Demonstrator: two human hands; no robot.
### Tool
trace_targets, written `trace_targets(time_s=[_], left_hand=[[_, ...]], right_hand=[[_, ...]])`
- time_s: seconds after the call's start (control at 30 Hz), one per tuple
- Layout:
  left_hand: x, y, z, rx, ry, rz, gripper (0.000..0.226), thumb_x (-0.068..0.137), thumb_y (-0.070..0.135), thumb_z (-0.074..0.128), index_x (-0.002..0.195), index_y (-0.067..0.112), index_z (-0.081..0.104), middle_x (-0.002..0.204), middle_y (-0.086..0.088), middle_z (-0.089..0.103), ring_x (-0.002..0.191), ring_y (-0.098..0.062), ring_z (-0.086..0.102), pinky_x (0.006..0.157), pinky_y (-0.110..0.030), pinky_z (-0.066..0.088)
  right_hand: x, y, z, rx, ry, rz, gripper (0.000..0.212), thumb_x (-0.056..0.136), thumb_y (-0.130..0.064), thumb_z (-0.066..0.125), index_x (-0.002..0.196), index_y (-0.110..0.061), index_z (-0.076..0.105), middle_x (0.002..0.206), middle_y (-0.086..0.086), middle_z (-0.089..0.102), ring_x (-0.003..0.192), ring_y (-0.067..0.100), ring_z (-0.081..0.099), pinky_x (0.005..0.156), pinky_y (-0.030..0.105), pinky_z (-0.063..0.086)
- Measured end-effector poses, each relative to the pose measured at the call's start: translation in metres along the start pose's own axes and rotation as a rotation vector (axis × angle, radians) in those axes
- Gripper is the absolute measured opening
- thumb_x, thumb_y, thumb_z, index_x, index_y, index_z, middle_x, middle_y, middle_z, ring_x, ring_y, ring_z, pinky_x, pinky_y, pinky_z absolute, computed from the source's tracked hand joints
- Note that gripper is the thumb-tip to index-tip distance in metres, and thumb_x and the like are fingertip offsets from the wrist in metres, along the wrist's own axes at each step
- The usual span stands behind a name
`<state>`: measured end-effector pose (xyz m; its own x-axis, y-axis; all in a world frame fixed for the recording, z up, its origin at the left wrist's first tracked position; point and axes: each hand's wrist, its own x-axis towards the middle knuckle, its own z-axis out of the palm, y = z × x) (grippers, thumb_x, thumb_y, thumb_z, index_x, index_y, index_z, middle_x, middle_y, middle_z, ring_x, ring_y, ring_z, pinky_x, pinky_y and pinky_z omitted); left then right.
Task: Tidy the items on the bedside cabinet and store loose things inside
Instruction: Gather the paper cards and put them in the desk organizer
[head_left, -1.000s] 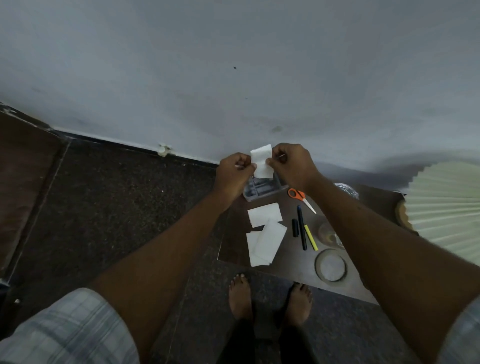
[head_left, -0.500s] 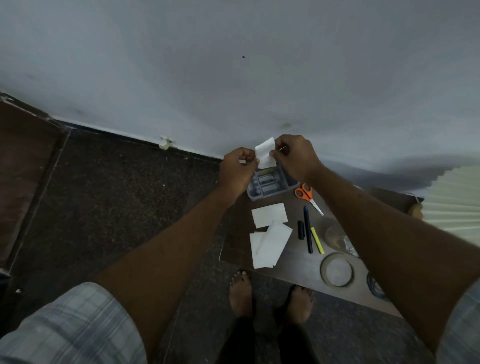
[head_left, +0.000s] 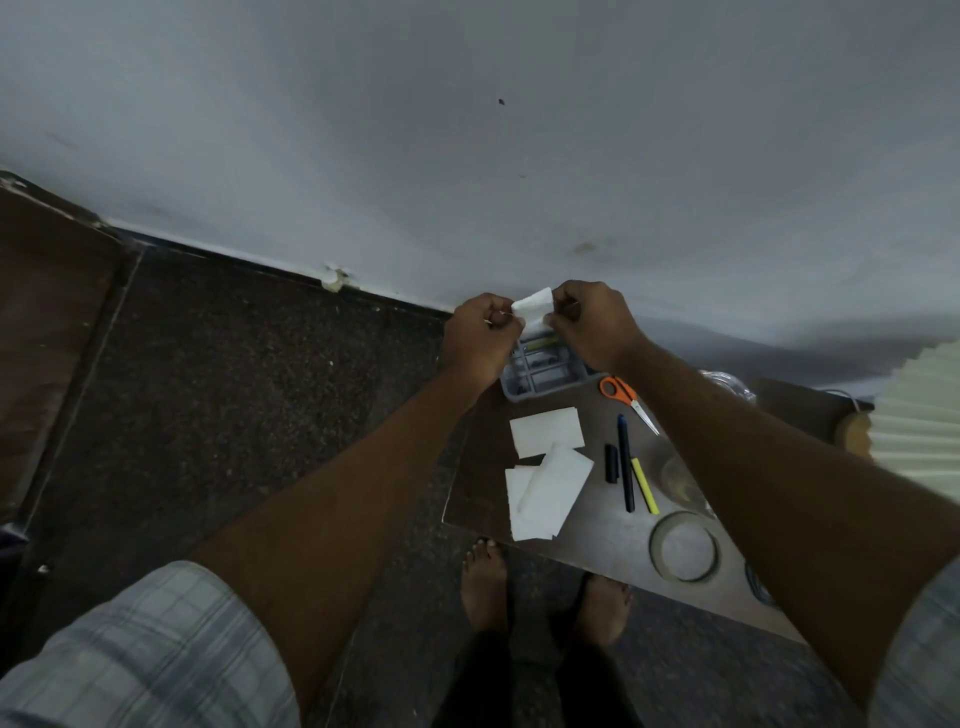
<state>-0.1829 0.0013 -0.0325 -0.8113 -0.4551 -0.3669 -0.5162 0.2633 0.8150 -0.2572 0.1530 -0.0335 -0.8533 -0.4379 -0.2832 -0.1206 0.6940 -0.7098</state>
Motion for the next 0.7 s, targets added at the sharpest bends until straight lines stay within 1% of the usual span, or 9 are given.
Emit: trace_targets(time_s=[0.13, 0.23, 0.3, 0.47, 0.5, 0.53, 0.6, 0.67, 0.7], left_hand=[[-0.001, -0.002, 0.003, 0.018, 0.003, 0.005, 0.014, 0.085, 0.006, 0.068, 0.097, 0.009, 0.072, 0.094, -0.005, 0.072, 0.083, -0.015, 0.067, 0.071, -0.023, 0.056], [-0.004, -0.003, 0.005, 0.020, 0.017, 0.009, 0.015, 0.086, 0.004, 0.066, 0.099, 0.007, 0.072, 0.093, -0.006, 0.072, 0.081, -0.013, 0.066, 0.067, -0.018, 0.053], [-0.005, -0.003, 0.006, 0.012, 0.021, 0.011, 0.014, 0.086, 0.004, 0.067, 0.098, 0.008, 0.072, 0.091, -0.005, 0.072, 0.081, -0.012, 0.066, 0.068, -0.017, 0.054], [-0.011, 0.000, 0.004, 0.004, 0.035, 0.008, 0.012, 0.086, 0.005, 0.067, 0.096, 0.011, 0.071, 0.092, -0.003, 0.071, 0.085, -0.017, 0.069, 0.076, -0.031, 0.060], [-0.013, 0.000, 0.003, 0.000, 0.044, 0.004, 0.013, 0.085, 0.005, 0.066, 0.095, 0.011, 0.071, 0.093, -0.003, 0.072, 0.086, -0.017, 0.069, 0.076, -0.031, 0.059], [-0.016, 0.000, 0.002, -0.010, 0.054, -0.002, 0.013, 0.085, 0.004, 0.065, 0.095, 0.011, 0.070, 0.093, -0.003, 0.071, 0.086, -0.016, 0.069, 0.075, -0.029, 0.059], [-0.024, 0.000, 0.000, -0.029, 0.082, -0.006, 0.012, 0.087, 0.003, 0.064, 0.095, 0.010, 0.069, 0.092, -0.002, 0.071, 0.084, -0.013, 0.068, 0.070, -0.017, 0.056], [-0.033, -0.002, -0.002, -0.051, 0.109, -0.016, 0.012, 0.088, 0.001, 0.064, 0.094, 0.010, 0.069, 0.089, 0.001, 0.069, 0.079, -0.007, 0.064, 0.065, -0.007, 0.050], [-0.038, -0.004, -0.003, -0.073, 0.113, -0.026, 0.013, 0.088, 0.001, 0.064, 0.093, 0.012, 0.069, 0.087, 0.003, 0.068, 0.078, -0.005, 0.064, 0.066, -0.008, 0.050]], right_hand=[[-0.004, 0.004, 0.001, 0.009, -0.002, -0.009, 0.023, 0.087, -0.005, 0.066, 0.109, -0.009, 0.069, 0.101, 0.006, 0.069, 0.086, 0.014, 0.058, 0.074, 0.017, 0.041], [-0.006, 0.005, 0.001, 0.018, 0.001, -0.009, 0.026, 0.088, -0.006, 0.066, 0.113, -0.011, 0.068, 0.103, 0.005, 0.069, 0.086, 0.012, 0.058, 0.072, 0.013, 0.042], [-0.007, 0.006, 0.000, 0.013, 0.021, -0.005, 0.029, 0.087, -0.005, 0.066, 0.116, -0.010, 0.067, 0.106, 0.007, 0.069, 0.087, 0.013, 0.059, 0.077, 0.016, 0.043], [-0.012, 0.005, -0.004, 0.056, 0.028, 0.018, 0.034, 0.089, -0.001, 0.062, 0.121, -0.009, 0.064, 0.116, 0.010, 0.068, 0.098, 0.019, 0.065, 0.089, 0.026, 0.053], [-0.013, 0.004, -0.005, 0.072, 0.029, 0.028, 0.035, 0.090, 0.000, 0.060, 0.124, -0.009, 0.063, 0.118, 0.011, 0.067, 0.099, 0.020, 0.065, 0.090, 0.024, 0.053], [-0.015, 0.003, -0.006, 0.085, 0.037, 0.033, 0.037, 0.091, 0.000, 0.058, 0.126, -0.009, 0.061, 0.120, 0.011, 0.066, 0.101, 0.019, 0.064, 0.088, 0.017, 0.051], [-0.019, 0.001, -0.008, 0.117, 0.058, 0.041, 0.041, 0.092, 0.001, 0.054, 0.132, -0.008, 0.058, 0.127, 0.011, 0.063, 0.104, 0.017, 0.060, 0.077, -0.004, 0.039], [-0.024, 0.000, -0.009, 0.153, 0.060, 0.043, 0.048, 0.092, 0.003, 0.055, 0.139, -0.011, 0.053, 0.133, 0.010, 0.059, 0.110, 0.017, 0.058, 0.074, -0.008, 0.035], [-0.028, 0.000, -0.009, 0.168, 0.047, 0.048, 0.053, 0.092, 0.003, 0.056, 0.142, -0.013, 0.049, 0.132, 0.008, 0.058, 0.109, 0.017, 0.059, 0.074, -0.005, 0.038]])
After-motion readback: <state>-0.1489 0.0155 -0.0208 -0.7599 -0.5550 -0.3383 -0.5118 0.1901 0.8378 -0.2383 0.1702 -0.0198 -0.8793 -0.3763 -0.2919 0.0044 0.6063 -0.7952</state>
